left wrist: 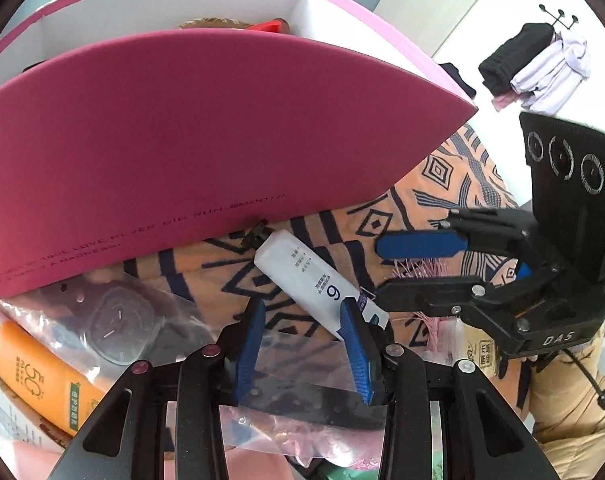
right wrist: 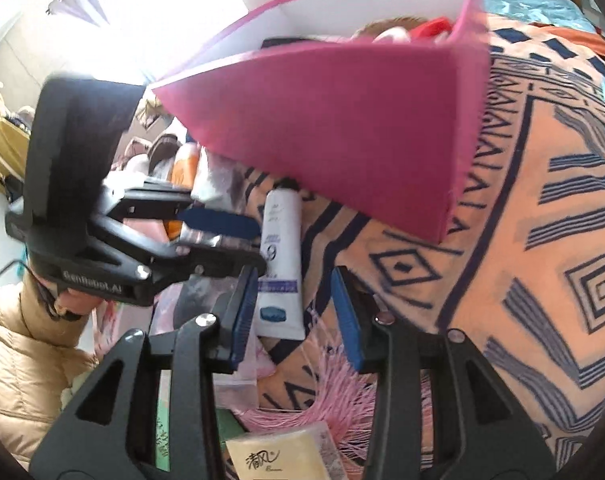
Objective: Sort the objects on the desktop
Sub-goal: 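Lower the right gripper onto the white lotion tube, then close the right gripper on the lotion tube and lift it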
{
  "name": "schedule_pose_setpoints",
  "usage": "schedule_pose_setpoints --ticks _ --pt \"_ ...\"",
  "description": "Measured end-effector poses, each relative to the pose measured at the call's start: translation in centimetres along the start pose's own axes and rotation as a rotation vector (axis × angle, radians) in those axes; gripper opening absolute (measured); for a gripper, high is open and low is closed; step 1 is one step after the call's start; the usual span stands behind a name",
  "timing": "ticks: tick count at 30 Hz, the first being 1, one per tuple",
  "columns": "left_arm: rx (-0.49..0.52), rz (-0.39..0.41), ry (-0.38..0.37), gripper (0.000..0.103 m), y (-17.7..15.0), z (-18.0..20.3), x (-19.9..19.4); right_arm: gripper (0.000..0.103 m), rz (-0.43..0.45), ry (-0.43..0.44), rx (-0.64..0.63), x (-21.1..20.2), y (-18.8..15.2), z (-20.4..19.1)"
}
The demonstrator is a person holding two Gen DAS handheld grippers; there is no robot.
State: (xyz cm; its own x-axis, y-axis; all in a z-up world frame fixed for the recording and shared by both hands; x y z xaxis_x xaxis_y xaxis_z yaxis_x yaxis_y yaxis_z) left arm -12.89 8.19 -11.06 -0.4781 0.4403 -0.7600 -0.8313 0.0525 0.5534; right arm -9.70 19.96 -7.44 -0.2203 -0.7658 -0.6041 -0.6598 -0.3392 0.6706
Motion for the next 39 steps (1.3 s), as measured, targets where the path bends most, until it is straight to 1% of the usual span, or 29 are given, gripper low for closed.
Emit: schedule_pose_setpoints --ticks 4,6,7,8,10,12,15,18,22,25,27,30,32,39 --pt "0.003 0.000 -0.004 0.038 -0.1 0.0 0.0 0.040 0.001 -0.021 -0.024 1.0 1.2 -0.8" --pt "0.009 0.000 0.010 0.031 -0.2 -0.2 -0.1 0.040 0.003 -0.036 -0.032 1.6 1.9 -1.0" --pt "0.006 0.001 0.011 0.031 -0.2 -0.4 -0.2 0.039 -0.002 -0.027 -0.031 1.7 2.2 -0.8" --pt "0.000 0.002 0.014 0.031 -0.2 -0.6 -0.3 0.037 -0.012 -0.023 -0.038 2.1 2.4 -1.1" --pt "-0.007 -0.001 0.008 0.031 -0.3 -0.9 -0.4 0.036 -0.026 -0.023 -0.051 2.7 2.3 -1.2" --pt "0.000 0.001 0.004 0.031 -0.4 -0.8 -0.6 0.036 -0.044 -0.056 -0.076 3.1 2.3 -1.3" --pt "0.006 0.007 -0.003 0.034 -0.5 -0.5 -0.9 0.036 -0.071 -0.067 -0.093 4.3 2.0 -1.5" --pt "0.019 0.002 0.000 0.034 -0.8 -0.4 -0.8 0.036 -0.093 -0.087 -0.122 5.1 1.4 -1.6" --pt "0.016 0.006 -0.004 0.034 -0.8 -0.4 -0.8 0.032 -0.107 -0.126 -0.186 6.2 1.3 -2.2" --pt "0.021 0.007 -0.004 0.034 -0.8 -0.2 -0.8 0.028 -0.106 -0.131 -0.193 6.0 1.1 -2.0" --pt "0.026 0.008 -0.007 0.034 -0.8 0.1 -0.7 0.028 -0.099 -0.138 -0.207 5.7 1.0 -2.1" --pt "0.021 0.009 -0.023 0.042 -0.8 0.5 -0.6 0.028 -0.073 -0.133 -0.203 4.9 1.0 -2.3" --pt "0.020 0.012 -0.038 0.042 -0.6 0.8 -0.6 0.027 -0.050 -0.120 -0.193 4.0 1.0 -2.4" --pt "0.043 0.061 -0.089 0.042 0.4 2.4 -1.2 0.027 0.050 -0.121 -0.170 0.8 2.1 -3.1"
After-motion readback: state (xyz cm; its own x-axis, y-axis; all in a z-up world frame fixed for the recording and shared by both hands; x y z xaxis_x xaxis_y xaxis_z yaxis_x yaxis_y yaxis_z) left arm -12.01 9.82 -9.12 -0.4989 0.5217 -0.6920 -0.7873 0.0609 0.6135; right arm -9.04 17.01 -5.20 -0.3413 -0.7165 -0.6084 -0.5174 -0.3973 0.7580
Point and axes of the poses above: each gripper's, at about its wrist camera, not at the fingertips, and x roughly the way its jaws point, z to its right, y to its top, the point moved 6 cm from there along x, roughly the way its jaws point, and after that the axes turned 11 degrees about z, right-handed, at the moved point
